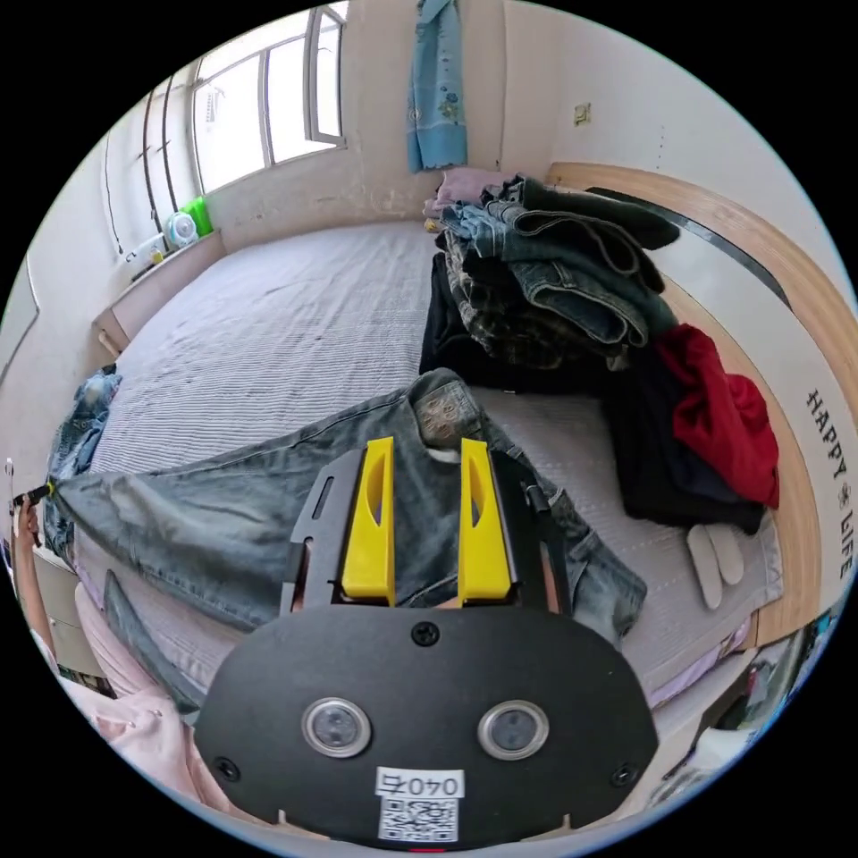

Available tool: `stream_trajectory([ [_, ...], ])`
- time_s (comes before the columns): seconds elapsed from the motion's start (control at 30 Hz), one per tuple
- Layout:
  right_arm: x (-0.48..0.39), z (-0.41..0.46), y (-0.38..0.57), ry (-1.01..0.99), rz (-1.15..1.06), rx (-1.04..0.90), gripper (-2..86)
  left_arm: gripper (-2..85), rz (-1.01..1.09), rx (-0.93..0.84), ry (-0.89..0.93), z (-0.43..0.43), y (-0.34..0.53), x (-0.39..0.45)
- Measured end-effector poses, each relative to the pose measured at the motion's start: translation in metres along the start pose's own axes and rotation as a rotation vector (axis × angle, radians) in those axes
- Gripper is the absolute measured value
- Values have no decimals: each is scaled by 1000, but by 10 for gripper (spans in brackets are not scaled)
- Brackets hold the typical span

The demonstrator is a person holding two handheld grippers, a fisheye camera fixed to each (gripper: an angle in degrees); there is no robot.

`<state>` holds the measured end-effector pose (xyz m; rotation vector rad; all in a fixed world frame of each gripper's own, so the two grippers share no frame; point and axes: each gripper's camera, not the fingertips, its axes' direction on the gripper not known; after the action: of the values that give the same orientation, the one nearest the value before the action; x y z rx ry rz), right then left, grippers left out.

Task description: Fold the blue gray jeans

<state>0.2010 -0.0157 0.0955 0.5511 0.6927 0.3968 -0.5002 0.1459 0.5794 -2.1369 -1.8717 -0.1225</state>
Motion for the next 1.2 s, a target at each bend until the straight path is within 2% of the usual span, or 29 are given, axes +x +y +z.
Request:
stream_trajectory([
  [0.1,17,46,-51,-63,21,-109,135,-8,-93,-134,8,53,13,-27],
  [0.27,29,120,-107,-68,90,-246,150,-9,-225,-134,113,64,17,-61],
  [0.37,29,168,-104,-146,134,-447,70,-9,-226,-97,129,53,6,-65],
  [0.4,28,170,-101,-155,144,-449,52,-9,-234,-50,186,44,1,-69],
  [0.53,34,119,-93,-174,221,-192,19,-9,-269,54,366,15,-23,-91],
  [0.6,40,83,-95,-132,248,-61,15,-8,-224,102,438,-6,-57,-92],
  [0.67,44,48,-101,-6,276,71,17,-7,-155,137,429,-18,-93,-77],
  [0.8,30,61,-117,168,210,1,43,3,-101,193,357,-1,-178,-22],
  [0.87,14,84,-116,280,173,-119,98,20,-124,72,359,35,-198,-4],
  [0.93,4,89,-107,272,150,-205,134,40,-118,-23,316,57,-194,12],
  [1.03,-19,47,-70,259,50,-98,135,56,76,4,158,41,-140,41],
  [1.07,-27,23,-47,245,7,-44,131,58,214,11,129,27,-104,56],
  [1.13,-37,-10,-9,183,-38,14,119,60,444,-32,187,8,-38,83],
  [1.2,-41,-38,29,94,-50,50,108,67,661,-116,321,-8,51,119],
])
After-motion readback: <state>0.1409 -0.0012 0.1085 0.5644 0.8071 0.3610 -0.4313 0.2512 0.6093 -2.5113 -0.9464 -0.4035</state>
